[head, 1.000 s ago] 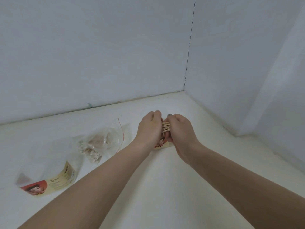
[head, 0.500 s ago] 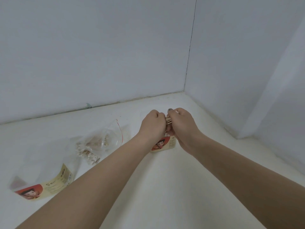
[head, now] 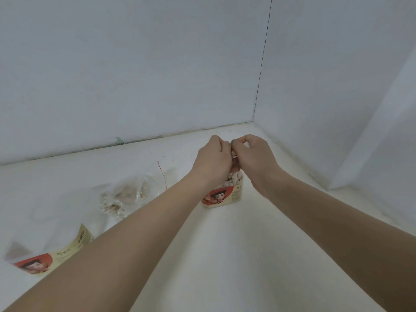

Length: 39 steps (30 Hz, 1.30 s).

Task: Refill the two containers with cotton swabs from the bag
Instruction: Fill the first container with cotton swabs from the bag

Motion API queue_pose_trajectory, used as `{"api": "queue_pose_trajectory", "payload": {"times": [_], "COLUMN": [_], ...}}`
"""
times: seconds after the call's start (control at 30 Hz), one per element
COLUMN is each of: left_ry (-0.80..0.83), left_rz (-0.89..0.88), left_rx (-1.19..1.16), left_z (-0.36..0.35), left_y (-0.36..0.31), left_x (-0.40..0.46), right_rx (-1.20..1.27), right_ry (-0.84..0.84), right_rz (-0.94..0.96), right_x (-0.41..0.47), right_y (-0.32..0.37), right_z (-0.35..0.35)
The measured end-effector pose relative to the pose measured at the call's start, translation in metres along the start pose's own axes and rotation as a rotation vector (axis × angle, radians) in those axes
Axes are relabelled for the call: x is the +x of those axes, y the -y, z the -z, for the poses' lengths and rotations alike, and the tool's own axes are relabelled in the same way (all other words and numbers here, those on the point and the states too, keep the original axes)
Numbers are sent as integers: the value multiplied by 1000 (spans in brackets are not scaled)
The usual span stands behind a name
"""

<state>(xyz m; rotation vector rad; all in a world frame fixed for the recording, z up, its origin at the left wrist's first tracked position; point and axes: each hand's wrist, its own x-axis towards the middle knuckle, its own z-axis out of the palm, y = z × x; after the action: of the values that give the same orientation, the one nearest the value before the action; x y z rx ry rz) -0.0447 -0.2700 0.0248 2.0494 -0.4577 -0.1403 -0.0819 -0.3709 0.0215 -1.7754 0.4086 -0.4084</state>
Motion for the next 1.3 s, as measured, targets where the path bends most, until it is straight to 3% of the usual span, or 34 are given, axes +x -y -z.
{"api": "queue_pose_trajectory", "payload": {"times": [0.13,0.43,0.57,0.73,0.87,1.0,1.3], "left_ry": [-5,-49,12,-42,37,155,187], "left_rz": [-87,-89,-117,-268,-407,-502,-407], "left_rx": [183,89,119,324,489,563,651], "left_z": [1,-4,1,10,8,4,-4], "left_y": [1,3,8,24,44,52,51], "left_x": [7,12,11,2,1,4,11], "right_rx": [32,110,2,-190,-364,-388,-438], "right_ry": [-14,35,35,50,101,81,86], "right_rz": [1,-89,-53,-33,-53,-40,-5], "right_x": [7,9,16,27,31,32,34], "right_y": [1,0,-5,-8,-10,-10,-3], "right_z": [3,5,11,27,36,41,37]}}
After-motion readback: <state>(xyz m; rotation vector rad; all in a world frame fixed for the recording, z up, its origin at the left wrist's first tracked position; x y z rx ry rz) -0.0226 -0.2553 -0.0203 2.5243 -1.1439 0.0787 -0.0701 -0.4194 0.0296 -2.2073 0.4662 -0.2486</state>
